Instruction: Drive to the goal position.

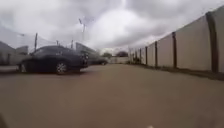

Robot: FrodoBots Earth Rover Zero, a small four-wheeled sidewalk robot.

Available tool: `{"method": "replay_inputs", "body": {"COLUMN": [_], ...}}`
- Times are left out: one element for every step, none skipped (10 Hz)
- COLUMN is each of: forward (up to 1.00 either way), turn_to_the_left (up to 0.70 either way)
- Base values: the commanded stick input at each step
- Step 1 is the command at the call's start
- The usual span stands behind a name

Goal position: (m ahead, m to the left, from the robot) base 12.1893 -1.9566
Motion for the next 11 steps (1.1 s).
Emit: {"method": "replay_inputs", "body": {"forward": [0.85,0.85,0.85,0.85,0.85,0.85,0.85,0.85,0.85,0.85,0.85], "turn_to_the_left": [0.01,0.01,0.01,0.01,0.01,0.01,0.01,0.01,0.01,0.01,0.01]}}
